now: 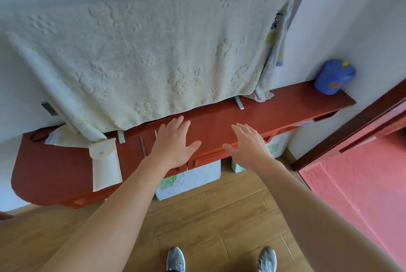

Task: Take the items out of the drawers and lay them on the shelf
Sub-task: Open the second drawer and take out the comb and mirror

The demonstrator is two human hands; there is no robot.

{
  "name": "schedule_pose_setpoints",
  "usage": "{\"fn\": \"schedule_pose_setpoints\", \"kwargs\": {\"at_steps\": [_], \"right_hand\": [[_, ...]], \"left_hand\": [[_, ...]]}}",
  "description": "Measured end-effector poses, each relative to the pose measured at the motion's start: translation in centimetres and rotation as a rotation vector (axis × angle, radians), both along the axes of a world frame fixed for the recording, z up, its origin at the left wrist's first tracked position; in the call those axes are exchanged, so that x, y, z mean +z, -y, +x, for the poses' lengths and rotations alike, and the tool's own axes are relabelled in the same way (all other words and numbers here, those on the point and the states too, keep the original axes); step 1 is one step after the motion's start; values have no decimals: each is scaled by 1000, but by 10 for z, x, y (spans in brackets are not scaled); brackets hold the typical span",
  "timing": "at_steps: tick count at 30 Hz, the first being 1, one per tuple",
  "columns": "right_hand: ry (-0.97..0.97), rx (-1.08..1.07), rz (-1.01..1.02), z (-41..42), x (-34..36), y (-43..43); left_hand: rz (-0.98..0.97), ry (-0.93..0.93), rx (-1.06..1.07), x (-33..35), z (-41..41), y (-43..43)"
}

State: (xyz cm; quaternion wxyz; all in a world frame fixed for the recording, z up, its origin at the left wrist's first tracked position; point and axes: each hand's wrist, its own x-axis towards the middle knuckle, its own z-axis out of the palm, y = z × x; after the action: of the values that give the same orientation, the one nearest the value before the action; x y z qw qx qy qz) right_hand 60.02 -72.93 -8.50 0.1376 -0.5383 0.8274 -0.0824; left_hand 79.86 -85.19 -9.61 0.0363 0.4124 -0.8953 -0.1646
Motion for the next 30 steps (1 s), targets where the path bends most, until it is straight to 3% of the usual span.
{"fn": "schedule_pose_setpoints", "kwargs": {"at_steps": [15,30], "right_hand": [[66,206,32,-201,-20,-28],[201,231,117,-200,-90,-12]], "left_hand": [[35,-46,210,-14,-180,-82],[154,-226,318,-92,-191,-83]]}}
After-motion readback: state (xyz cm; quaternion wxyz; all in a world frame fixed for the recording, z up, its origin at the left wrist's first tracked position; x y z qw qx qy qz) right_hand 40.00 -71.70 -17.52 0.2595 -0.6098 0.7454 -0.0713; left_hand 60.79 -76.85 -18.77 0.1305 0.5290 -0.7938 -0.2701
